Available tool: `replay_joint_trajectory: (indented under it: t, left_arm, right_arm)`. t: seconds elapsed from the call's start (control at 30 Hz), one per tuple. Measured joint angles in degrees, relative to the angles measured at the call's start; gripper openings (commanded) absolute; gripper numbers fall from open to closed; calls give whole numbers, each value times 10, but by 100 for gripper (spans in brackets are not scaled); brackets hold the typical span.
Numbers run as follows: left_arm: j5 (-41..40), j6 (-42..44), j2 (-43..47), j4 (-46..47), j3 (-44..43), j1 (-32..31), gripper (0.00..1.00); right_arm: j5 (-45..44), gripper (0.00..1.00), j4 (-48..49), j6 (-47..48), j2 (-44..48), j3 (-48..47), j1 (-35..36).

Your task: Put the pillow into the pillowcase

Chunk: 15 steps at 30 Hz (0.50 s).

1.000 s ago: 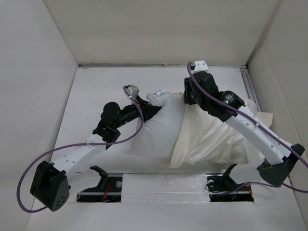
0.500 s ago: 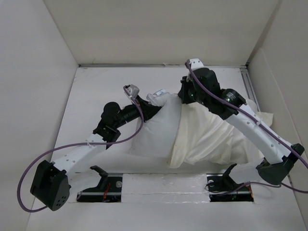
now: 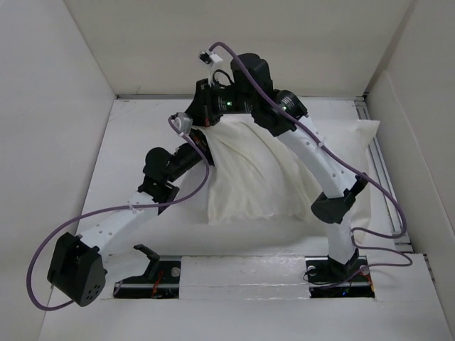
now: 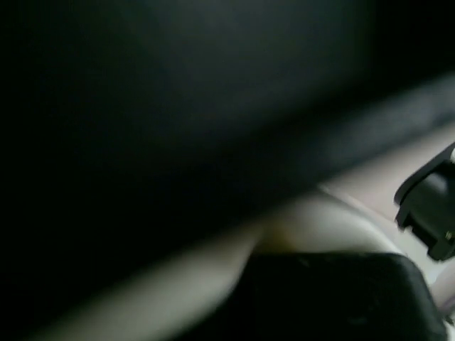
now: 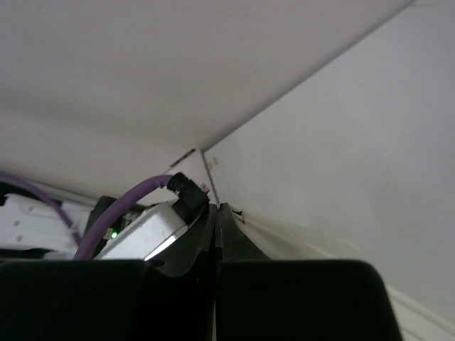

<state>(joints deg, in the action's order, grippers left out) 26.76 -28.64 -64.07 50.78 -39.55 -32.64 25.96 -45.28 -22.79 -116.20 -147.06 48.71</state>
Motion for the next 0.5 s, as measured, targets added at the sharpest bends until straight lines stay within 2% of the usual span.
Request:
replay_joint_trajectory:
  t: [0.1,0.3,0.33,0.37,0.4,0.43,0.47,0.5]
  left_arm:
    - [-12,2,4,15,-26,1,0]
    - [-56,18,-9,48,-43,-4,0]
    - [-68,19,-13,52,-43,-5,0]
    - [-81,19,-18,54,-43,-7,0]
    - [-95,21,-21,54,-43,-8,0]
    - [-110,26,-23,53,-42,-10,0]
    - [-134,33,-26,62,-31,-10,0]
    - [-156,28,-25,58,-27,-11,0]
  right_arm:
    - [55,0,42,-33,2,-1,0]
    - [116,0,169,-65,53,109,-3]
    - [115,3,174,-64,56,116,-4]
    - [112,20,173,-54,56,118,-6]
    - [104,75,164,-46,56,117,-8]
    - [84,97,147,-44,57,115,-9]
    - [17,100,121,-22,59,106,-12]
    - [-9,100,91,-6,61,102,-20]
